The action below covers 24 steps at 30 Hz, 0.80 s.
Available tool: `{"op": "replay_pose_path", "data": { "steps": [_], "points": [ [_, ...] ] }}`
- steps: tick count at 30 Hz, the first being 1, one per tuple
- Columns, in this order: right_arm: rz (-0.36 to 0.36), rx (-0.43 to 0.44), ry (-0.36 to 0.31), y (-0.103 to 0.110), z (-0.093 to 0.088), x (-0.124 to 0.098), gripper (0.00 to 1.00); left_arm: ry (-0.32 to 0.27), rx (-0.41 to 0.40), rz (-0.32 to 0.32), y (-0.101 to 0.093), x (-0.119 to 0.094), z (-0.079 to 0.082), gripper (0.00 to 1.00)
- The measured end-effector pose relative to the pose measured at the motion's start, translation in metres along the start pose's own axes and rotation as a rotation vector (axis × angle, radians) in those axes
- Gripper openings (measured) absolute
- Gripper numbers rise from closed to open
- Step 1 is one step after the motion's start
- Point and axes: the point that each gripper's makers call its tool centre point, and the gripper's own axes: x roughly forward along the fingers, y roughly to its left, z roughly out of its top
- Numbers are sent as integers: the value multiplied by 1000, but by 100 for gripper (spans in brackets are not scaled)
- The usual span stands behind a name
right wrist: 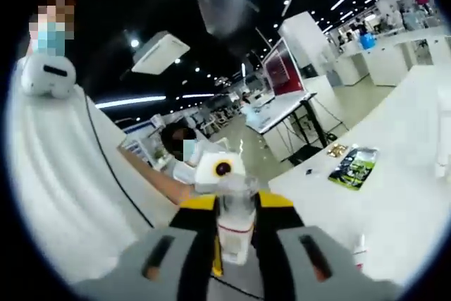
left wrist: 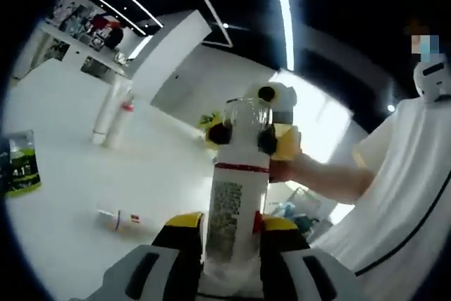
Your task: Arrange the skincare products in the storage area until every visible bottle or jar stands upright without overlapping.
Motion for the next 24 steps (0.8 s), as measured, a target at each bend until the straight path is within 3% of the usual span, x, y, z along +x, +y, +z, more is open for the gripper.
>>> {"op": "replay_pose_path", "data": {
  "steps": [5, 6, 7, 9, 10, 13, 15, 16, 17, 20, 21, 22, 24],
  "points": [
    [48, 10, 41, 6, -5, 5, 21, 41, -14, -74, -13, 2, -8, 27],
    [42, 9, 42, 6, -6, 6, 21, 42, 5, -59, -11, 3, -8, 27],
    [-29, 20, 45, -5, -6, 5, 21, 28, 29, -5, -2, 1, -6, 27],
    [-82, 30, 29, -14, -4, 5, 21, 7, 10, 39, 7, -2, -1, 26],
    [-142, 35, 2, -24, 0, 5, 21, -19, 2, 81, 15, -4, 4, 26],
    [-166, 15, 6, -26, -1, 8, 23, -12, -5, 99, 18, -5, 2, 26],
    [-240, -7, 19, -34, -4, 14, 24, -26, 4, 159, 29, -9, 5, 26],
    [-286, -3, 28, -40, -6, 14, 25, -31, 17, 228, 40, -13, 6, 26],
    [-299, -1, 35, -42, -7, 14, 25, -29, 19, 243, 43, -14, 6, 26],
    [-356, 57, 6, -47, -8, 20, 25, -38, 47, 326, 56, -21, 9, 26],
    [-397, 144, -3, -53, -12, 21, 25, -24, 44, 349, 59, -23, 7, 26],
    [-409, 177, -23, -53, -12, 25, 25, -12, 46, 373, 62, -25, 4, 26],
    [-474, 184, -38, -58, -13, 28, 26, 11, 89, 442, 69, -27, 3, 26]
  ]
}}
